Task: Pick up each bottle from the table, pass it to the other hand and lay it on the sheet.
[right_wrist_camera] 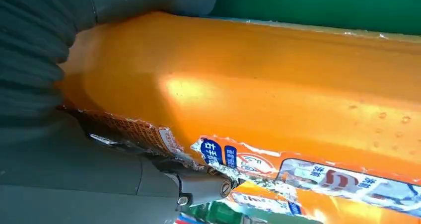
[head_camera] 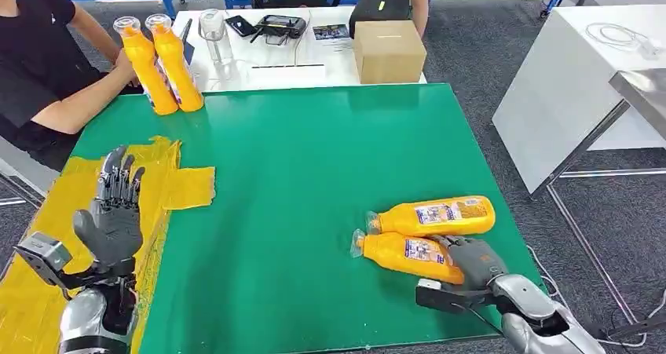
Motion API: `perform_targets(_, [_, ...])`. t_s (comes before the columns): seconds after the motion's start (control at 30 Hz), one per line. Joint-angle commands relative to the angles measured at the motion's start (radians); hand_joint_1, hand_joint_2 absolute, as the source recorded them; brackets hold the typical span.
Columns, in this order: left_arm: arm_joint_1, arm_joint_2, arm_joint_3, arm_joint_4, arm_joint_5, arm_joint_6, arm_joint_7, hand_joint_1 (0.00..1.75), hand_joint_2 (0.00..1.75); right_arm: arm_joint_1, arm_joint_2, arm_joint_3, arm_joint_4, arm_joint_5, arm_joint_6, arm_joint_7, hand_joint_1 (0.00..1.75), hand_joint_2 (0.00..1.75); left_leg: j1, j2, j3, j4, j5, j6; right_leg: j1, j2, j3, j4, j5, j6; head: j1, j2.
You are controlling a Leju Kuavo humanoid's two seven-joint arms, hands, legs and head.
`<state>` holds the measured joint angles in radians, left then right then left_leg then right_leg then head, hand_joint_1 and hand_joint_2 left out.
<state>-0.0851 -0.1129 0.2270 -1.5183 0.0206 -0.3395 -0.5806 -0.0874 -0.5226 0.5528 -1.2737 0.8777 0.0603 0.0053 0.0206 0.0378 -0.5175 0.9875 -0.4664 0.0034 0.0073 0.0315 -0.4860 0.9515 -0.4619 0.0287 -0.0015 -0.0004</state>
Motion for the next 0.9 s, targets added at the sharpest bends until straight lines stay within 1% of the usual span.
perform_targets(0.03, [-0.014, 0.029, -0.031, 0.080, 0.028, -0.008, 0.010, 0.00, 0.00, 0.136, 0.064, -0.067, -0.112, -0.308, 0.011, -0.151, 1.75, 1.75, 0.000, -0.005, -0.009, 0.003, 0.003, -0.001, 0.000, -0.005, -0.007, 0.002, 0.002, 0.000, 0.000, 0.000])
perform_targets(0.07, [-0.010, 0.030, -0.036, 0.079, 0.030, -0.010, 0.010, 0.00, 0.00, 0.135, 0.078, -0.083, -0.143, -0.321, 0.025, -0.150, 1.75, 1.75, -0.002, -0.012, -0.024, 0.001, 0.010, 0.000, -0.002, -0.011, -0.021, 0.002, 0.006, 0.000, 0.000, 0.000])
perform_targets(0.1, [-0.005, 0.026, -0.036, 0.076, 0.040, -0.014, 0.015, 0.00, 0.00, 0.127, 0.121, -0.118, -0.173, -0.389, 0.018, -0.203, 1.75, 1.75, -0.001, -0.006, -0.012, 0.001, 0.005, 0.000, 0.000, -0.005, -0.010, 0.002, 0.002, 0.001, 0.000, 0.000])
perform_targets(0.13, [0.002, 0.024, -0.040, 0.070, 0.055, -0.020, 0.022, 0.00, 0.00, 0.102, 0.180, -0.153, -0.195, -0.431, 0.032, -0.232, 1.75, 1.75, -0.001, -0.009, -0.017, 0.000, 0.007, 0.000, -0.001, -0.008, -0.015, 0.001, 0.004, 0.001, 0.000, 0.000])
perform_targets(0.17, [0.006, 0.021, -0.042, 0.064, 0.068, -0.026, 0.026, 0.00, 0.00, 0.070, 0.219, -0.165, -0.200, -0.455, 0.038, -0.243, 1.75, 1.75, -0.001, -0.006, -0.012, 0.000, 0.005, -0.001, 0.000, -0.005, -0.010, 0.000, 0.002, 0.001, 0.000, 0.000])
perform_targets(0.2, [0.011, 0.019, -0.049, 0.053, 0.070, -0.029, 0.027, 0.00, 0.00, 0.027, 0.264, -0.176, -0.199, -0.479, 0.041, -0.250, 1.75, 1.75, -0.001, -0.004, -0.012, -0.001, 0.004, -0.001, -0.001, -0.002, 0.000, 0.001, 0.002, 0.001, -0.001, 0.000])
perform_targets(0.23, [0.013, 0.013, -0.053, 0.046, 0.082, -0.032, 0.034, 0.00, 0.00, -0.009, 0.299, -0.186, -0.192, -0.513, 0.044, -0.266, 1.75, 1.75, -0.001, -0.005, -0.009, 0.000, 0.004, 0.000, -0.001, -0.004, 0.005, 0.001, 0.001, 0.002, 0.000, 0.000])
perform_targets(0.3, [0.010, 0.009, -0.074, 0.037, 0.086, -0.029, 0.047, 0.00, 0.00, -0.082, 0.341, -0.188, -0.169, -0.563, 0.061, -0.269, 1.75, 1.75, -0.002, -0.005, -0.015, 0.000, 0.005, 0.000, -0.002, -0.003, -0.003, 0.003, 0.001, 0.001, -0.002, 0.000])
perform_targets(0.33, [0.009, 0.008, -0.075, 0.037, 0.086, -0.027, 0.048, 0.00, 0.00, -0.088, 0.344, -0.188, -0.167, -0.565, 0.063, -0.265, 1.75, 1.75, -0.002, -0.005, -0.016, 0.001, 0.005, 0.000, -0.001, -0.004, -0.004, 0.004, 0.001, 0.002, -0.001, 0.000])
perform_targets(0.37, [0.009, 0.008, -0.075, 0.037, 0.086, -0.027, 0.048, 0.00, 0.00, -0.088, 0.344, -0.188, -0.167, -0.565, 0.063, -0.265, 1.75, 1.75, -0.003, -0.007, -0.022, 0.001, 0.007, 0.000, -0.002, -0.006, -0.010, 0.006, 0.001, 0.002, -0.002, 0.000])
perform_targets(0.43, [0.002, 0.010, -0.090, 0.042, 0.098, -0.032, 0.053, 0.00, 0.00, -0.113, 0.356, -0.189, -0.146, -0.592, 0.066, -0.279, 1.75, 1.75, -0.001, -0.013, -0.028, 0.001, 0.009, -0.001, -0.001, -0.012, -0.013, 0.005, 0.001, 0.003, -0.002, 0.000])
perform_targets(0.47, [-0.003, 0.008, -0.099, 0.047, 0.102, -0.030, 0.066, 0.00, 1.75, -0.134, 0.372, -0.191, -0.132, -0.606, 0.067, -0.281, 1.75, 1.75, -0.002, -0.015, -0.028, 0.001, 0.010, -0.001, -0.002, -0.015, -0.014, 0.005, 0.001, 0.003, -0.002, 0.000])
perform_targets(0.57, [-0.009, 0.002, -0.131, 0.064, 0.155, -0.043, 0.102, 0.00, 1.75, -0.188, 0.418, -0.181, -0.090, -0.638, 0.065, -0.276, 1.75, 1.75, -0.002, -0.018, -0.031, 0.001, 0.011, 0.000, -0.002, -0.018, -0.015, 0.005, 0.001, 0.003, -0.001, 0.000])
perform_targets(0.73, [-0.004, 0.004, -0.145, 0.065, 0.168, -0.042, 0.108, 0.00, 1.75, -0.185, 0.422, -0.171, -0.093, -0.640, 0.058, -0.273, 1.75, 1.75, -0.003, -0.024, -0.035, 0.001, 0.011, 0.000, -0.002, -0.022, -0.017, 0.004, 0.000, 0.003, -0.001, 0.000])
perform_targets(0.8, [-0.002, 0.003, -0.143, 0.063, 0.179, -0.041, 0.110, 0.00, 1.75, -0.181, 0.418, -0.170, -0.098, -0.640, 0.057, -0.274, 1.75, 1.75, -0.004, -0.025, -0.036, 0.001, 0.011, 0.000, -0.003, -0.023, -0.018, 0.004, 0.000, 0.003, -0.002, 0.000])
perform_targets(0.9, [0.017, -0.007, -0.176, 0.067, 0.262, -0.089, 0.168, 0.00, 1.75, -0.194, 0.457, -0.163, -0.075, -0.643, 0.042, -0.267, 1.75, 1.75, -0.004, -0.025, -0.037, 0.001, 0.011, 0.000, -0.003, -0.023, -0.018, 0.004, 0.000, 0.003, -0.001, 0.000])
